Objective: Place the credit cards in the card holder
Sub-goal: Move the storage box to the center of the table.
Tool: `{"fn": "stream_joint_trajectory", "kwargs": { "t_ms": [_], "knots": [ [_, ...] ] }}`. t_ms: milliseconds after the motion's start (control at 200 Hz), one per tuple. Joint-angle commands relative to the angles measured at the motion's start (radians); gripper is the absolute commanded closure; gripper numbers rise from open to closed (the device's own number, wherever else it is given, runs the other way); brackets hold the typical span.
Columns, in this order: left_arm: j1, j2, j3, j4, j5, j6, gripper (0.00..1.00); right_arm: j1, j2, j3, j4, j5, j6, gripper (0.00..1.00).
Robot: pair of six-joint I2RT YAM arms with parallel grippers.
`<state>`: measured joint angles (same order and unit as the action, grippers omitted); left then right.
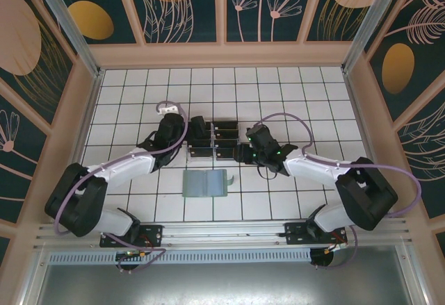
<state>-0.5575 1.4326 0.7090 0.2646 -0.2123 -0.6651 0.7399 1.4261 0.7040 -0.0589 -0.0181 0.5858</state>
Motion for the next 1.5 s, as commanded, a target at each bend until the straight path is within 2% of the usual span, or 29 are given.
{"fn": "stream_joint_trajectory", "kwargs": {
  "t_ms": [0, 380, 801, 1161, 1491],
  "knots": [
    [0.004, 0.046, 0.042, 0.085, 0.052, 0.015, 0.01, -0.006, 0.022, -0.013, 0.050, 0.028, 0.016, 0.52],
    [0.004, 0.191, 0.110, 0.177, 0.141, -0.006, 0.02, -0.026, 0.059, -0.018, 0.061, 0.100, 0.032, 0.52],
    [-0.026, 0.376, 0.257, 0.218, 0.251, -0.025, 0.01, -0.130, -0.017, -0.088, 0.037, 0.127, 0.056, 0.52],
    [-0.087, 0.557, 0.522, 0.169, 0.281, -0.019, 0.01, -0.160, -0.139, -0.159, 0.008, 0.112, 0.092, 0.52],
    [-0.084, 0.479, 0.528, 0.093, 0.220, 0.034, 0.01, -0.128, -0.370, -0.147, -0.105, 0.073, 0.096, 0.52]
  ]
}}
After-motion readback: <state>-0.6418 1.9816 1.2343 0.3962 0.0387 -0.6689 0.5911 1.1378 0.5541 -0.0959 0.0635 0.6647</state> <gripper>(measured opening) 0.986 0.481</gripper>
